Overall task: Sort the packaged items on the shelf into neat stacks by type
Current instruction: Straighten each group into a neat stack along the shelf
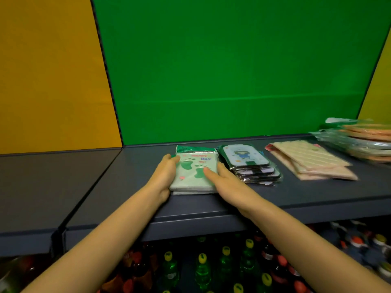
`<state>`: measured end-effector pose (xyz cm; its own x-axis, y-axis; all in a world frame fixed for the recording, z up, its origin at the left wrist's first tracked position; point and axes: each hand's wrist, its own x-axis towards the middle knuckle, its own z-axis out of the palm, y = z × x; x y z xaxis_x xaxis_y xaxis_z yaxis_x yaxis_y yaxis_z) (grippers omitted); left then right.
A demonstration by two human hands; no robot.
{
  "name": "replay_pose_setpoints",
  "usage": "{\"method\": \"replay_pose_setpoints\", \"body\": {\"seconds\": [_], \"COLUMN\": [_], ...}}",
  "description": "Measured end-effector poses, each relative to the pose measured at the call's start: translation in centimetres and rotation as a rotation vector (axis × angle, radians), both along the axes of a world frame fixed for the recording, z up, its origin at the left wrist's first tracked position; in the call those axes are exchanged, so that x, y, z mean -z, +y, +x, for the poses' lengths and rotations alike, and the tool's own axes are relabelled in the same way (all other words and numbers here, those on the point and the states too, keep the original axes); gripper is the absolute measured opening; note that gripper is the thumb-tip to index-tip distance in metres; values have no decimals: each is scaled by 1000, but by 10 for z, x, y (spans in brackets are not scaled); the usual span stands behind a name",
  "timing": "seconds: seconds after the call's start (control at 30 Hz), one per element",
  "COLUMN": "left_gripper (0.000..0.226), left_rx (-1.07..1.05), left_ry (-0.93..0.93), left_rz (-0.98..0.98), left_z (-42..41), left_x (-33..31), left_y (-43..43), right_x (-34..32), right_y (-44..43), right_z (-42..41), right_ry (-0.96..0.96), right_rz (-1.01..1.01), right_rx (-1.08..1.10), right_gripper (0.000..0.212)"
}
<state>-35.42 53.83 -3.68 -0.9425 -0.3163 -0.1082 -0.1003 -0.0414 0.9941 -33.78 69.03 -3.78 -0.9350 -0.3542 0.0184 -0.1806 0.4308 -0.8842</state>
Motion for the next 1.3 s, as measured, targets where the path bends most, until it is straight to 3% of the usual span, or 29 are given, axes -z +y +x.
{"method": "replay_pose_setpoints", "body": {"seconds": [0.13,0.3,0.43,0.57,0.67,0.83,0.9,0.93,1.03,1.3], "left_gripper": [13,26,16,44,44,75,35,26,54,98], "left_rx": [36,60,39,3,27,246,321,331,323,347], "left_ry": [27,36,19,-13,-20,-17,20,43,106,37], "left_rz": [83,83,45,37,58,-13,-59,-84,-223,-502], "left_z": [1,5,9,10,15,28,34,36,39,40], "left_x": [-4,-1,-3,-6,-7,1,7,10,14,6], "left_y": [6,-11,-34,-66,-87,-107,-109,-107,-105,-117], "right_x": [2,0,-1,-1,-3,-3,-1,0,2,10], "right_y": [-7,-24,-45,-73,-80,-68,-66,-64,-62,-53], "right_z": [-6,-9,-10,-8,-7,-13,-18,-19,-24,-44], "right_ry": [-27,0,20,22,38,5,31,47,139,71], "right_rz": [-56,2,78,92,57,-53,39,109,226,78], "right_rx": [107,116,103,54,-15,-155,-226,-252,-238,-254], "right_gripper": [65,60,56,55,49,64,79,89,103,108]}}
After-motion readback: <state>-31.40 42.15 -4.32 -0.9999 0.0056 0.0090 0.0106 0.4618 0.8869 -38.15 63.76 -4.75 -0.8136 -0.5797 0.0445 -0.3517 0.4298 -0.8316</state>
